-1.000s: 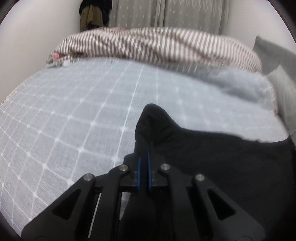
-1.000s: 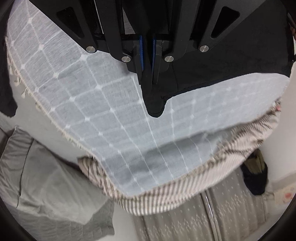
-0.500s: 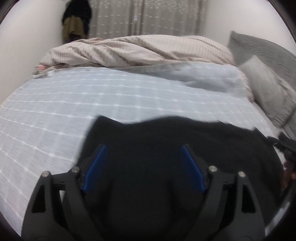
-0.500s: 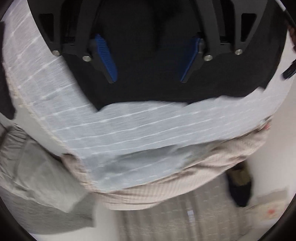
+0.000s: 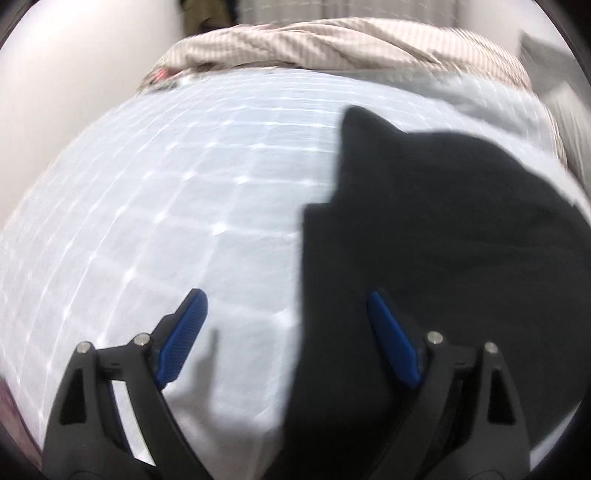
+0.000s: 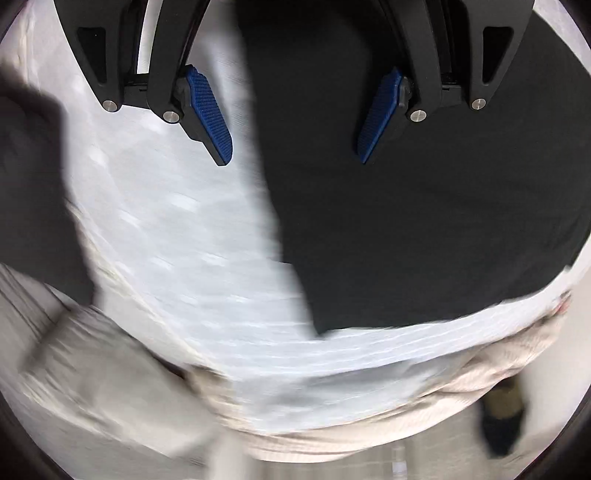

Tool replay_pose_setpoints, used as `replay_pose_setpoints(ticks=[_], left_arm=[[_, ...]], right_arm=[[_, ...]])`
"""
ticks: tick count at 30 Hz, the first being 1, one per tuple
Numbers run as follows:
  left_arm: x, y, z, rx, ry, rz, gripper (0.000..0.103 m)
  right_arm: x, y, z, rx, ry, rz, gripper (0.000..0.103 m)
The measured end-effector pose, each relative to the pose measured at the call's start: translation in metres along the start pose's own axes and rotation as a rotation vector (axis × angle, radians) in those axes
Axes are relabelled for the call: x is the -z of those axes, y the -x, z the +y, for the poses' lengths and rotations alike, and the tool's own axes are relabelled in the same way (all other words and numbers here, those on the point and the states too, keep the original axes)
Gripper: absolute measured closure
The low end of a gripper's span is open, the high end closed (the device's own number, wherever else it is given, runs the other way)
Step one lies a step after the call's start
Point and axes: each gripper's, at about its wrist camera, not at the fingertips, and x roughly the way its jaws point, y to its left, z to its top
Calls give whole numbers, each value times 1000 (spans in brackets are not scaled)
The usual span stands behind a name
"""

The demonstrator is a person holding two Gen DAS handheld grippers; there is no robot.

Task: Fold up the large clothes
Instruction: 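Release the folded jacket and smooth it flat with both grippers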

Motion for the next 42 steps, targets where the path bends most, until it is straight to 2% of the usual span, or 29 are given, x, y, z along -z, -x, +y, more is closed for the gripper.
replay_pose_setpoints(ticks=[2, 3, 6, 8, 12, 16, 19, 22, 23, 24, 26, 27, 29, 30, 31, 32, 33, 34, 35, 37, 40, 41, 42], left_arm=[[3, 21, 7, 45, 52, -8, 14], [6, 39, 1, 99, 59, -35, 14], [17, 68, -25, 208, 20, -80, 13], [29, 76, -50, 276, -28, -65, 12], [42, 63, -77, 255, -82, -48, 12], [57, 55, -87, 275, -81, -52, 12], [55, 56, -90, 273, -86, -82, 12], [54, 49, -89, 283, -63, -77, 12], [53, 47, -89, 279, -67, -80, 12], [54, 47, -90, 275, -70, -83, 12], [56, 46, -91, 267, -77, -89, 12], [57, 46, -92, 261, -89, -88, 12], [60, 44, -96, 240, -120, -80, 12], [62, 42, -99, 227, -139, -73, 12], [63, 40, -100, 219, -154, -70, 12], [64, 40, -102, 213, -167, -69, 11], [65, 39, -102, 208, -179, -70, 11], [65, 40, -103, 206, -186, -70, 11], [64, 41, -102, 209, -184, -66, 11], [60, 47, -95, 230, -149, -52, 11], [49, 57, -80, 278, -43, -17, 10], [45, 61, -73, 293, 3, -7, 5], [43, 65, -68, 299, 41, 1, 2]], right_arm=[[3, 19, -16, -42, -69, 3, 31], [5, 30, -15, -58, -71, -5, 31], [15, 58, 4, -97, -29, -26, 30], [23, 63, 3, -135, -80, -20, 29], [37, 51, -27, -154, -257, 62, 29], [64, 52, -70, -195, -447, 95, 29], [81, 46, -91, -284, -590, 125, 28], [88, 31, -86, -433, -700, 157, 27], [86, 27, -85, -441, -719, 147, 27], [81, 25, -82, -465, -730, 136, 39], [65, 24, -74, -534, -738, 125, 78], [56, 33, -68, -495, -699, 93, 86], [40, 58, -58, -469, -604, -16, 90], [37, 64, -57, -423, -586, -37, 90], [37, 63, -58, -355, -578, -23, 91], [40, 53, -59, -194, -543, 24, 93], [47, 41, -62, -89, -529, 70, 94], [56, 32, -69, -68, -540, 105, 94], [65, 28, -75, -104, -576, 117, 94], [71, 36, -80, -135, -603, 100, 91], [52, 65, -63, -127, -495, 45, 87], [43, 76, -55, -127, -452, 16, 80], [36, 91, -47, -124, -413, -8, 68]])
